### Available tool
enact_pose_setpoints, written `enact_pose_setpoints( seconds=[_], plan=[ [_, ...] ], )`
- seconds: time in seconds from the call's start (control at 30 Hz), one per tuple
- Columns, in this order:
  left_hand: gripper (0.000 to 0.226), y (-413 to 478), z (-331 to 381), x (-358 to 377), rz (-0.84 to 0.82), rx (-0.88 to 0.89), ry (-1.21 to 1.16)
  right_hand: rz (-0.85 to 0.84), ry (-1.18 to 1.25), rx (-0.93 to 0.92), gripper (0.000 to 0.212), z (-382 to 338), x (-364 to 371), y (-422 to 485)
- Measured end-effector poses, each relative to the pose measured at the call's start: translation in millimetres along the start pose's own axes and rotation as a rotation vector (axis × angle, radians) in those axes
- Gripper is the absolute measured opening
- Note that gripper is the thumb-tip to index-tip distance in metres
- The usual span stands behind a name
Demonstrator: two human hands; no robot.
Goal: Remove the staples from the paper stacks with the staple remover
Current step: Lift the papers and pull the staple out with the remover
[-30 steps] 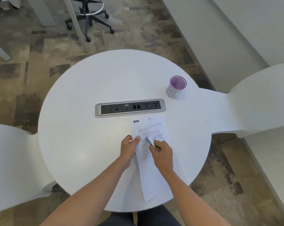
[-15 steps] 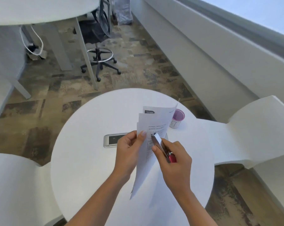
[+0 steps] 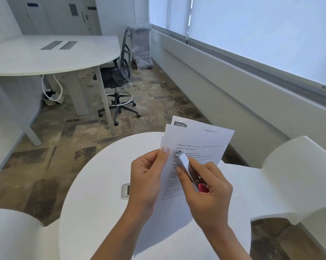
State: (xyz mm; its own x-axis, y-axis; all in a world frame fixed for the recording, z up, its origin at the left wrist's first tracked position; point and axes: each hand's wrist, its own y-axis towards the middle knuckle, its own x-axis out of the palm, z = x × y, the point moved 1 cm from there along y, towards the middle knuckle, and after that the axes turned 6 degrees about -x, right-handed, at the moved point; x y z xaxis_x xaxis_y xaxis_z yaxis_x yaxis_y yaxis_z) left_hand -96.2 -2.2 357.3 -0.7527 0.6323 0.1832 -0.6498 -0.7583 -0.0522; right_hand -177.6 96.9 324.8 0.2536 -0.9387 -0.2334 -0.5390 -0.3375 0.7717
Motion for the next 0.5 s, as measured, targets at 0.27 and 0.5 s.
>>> enact_pose_setpoints(
  seconds=[0.27,0.5],
  plan=[
    [0.028,-3,14,2,-0.038,0.013,-0.009,0.003,-0.094,-0.117,0.033,-11,-9,11],
    [0.025,-10,23,2,-0.019,0.186,0.098,-0.047,-0.183,-0.173,0.031,-19,-17,16]
  ],
)
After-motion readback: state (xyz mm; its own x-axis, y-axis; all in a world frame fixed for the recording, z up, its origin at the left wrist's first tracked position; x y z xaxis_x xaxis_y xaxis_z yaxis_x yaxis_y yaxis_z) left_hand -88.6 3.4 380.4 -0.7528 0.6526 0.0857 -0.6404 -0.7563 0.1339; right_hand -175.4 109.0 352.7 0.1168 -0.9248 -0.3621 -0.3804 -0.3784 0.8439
